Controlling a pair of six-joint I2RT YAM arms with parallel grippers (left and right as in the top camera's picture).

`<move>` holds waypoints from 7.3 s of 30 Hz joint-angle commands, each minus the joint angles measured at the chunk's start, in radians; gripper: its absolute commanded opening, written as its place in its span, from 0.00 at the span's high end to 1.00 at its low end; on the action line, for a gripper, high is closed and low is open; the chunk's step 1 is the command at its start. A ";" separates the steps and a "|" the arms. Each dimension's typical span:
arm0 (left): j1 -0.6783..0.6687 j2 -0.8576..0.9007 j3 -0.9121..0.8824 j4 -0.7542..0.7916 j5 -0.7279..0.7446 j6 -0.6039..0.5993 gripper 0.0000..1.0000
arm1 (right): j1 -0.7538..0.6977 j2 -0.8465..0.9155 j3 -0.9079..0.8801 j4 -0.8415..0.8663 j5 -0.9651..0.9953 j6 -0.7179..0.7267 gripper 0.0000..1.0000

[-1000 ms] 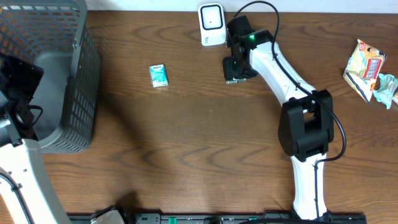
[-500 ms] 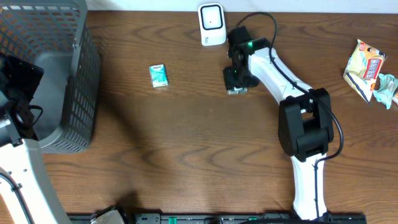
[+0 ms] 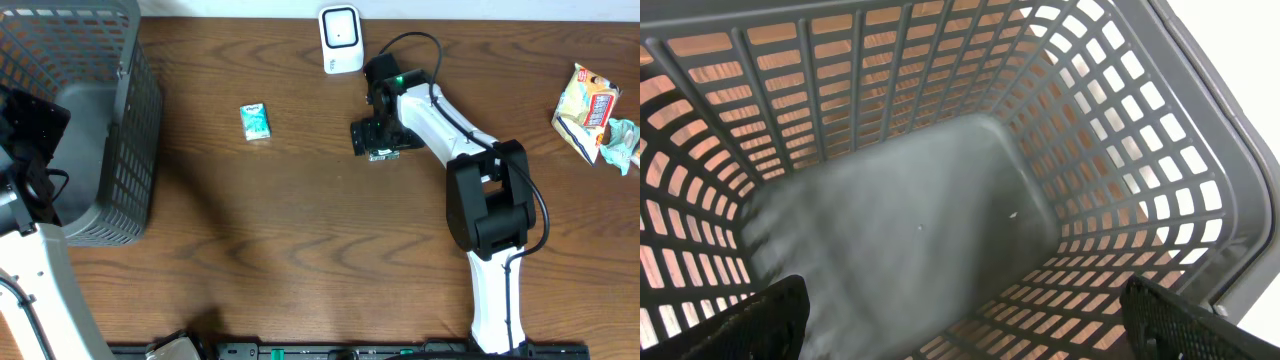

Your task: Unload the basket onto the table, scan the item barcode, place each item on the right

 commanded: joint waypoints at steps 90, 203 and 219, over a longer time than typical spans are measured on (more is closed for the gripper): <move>0.002 0.006 0.002 0.000 -0.009 -0.009 0.02 | -0.248 0.022 0.097 0.020 -1.437 0.174 0.42; 0.002 0.006 0.003 0.000 -0.009 -0.009 0.02 | -0.008 0.119 0.108 1.337 0.237 -0.011 0.70; 0.002 0.006 0.002 0.000 -0.009 -0.008 0.02 | -0.343 -0.188 0.108 0.632 0.332 -0.031 0.76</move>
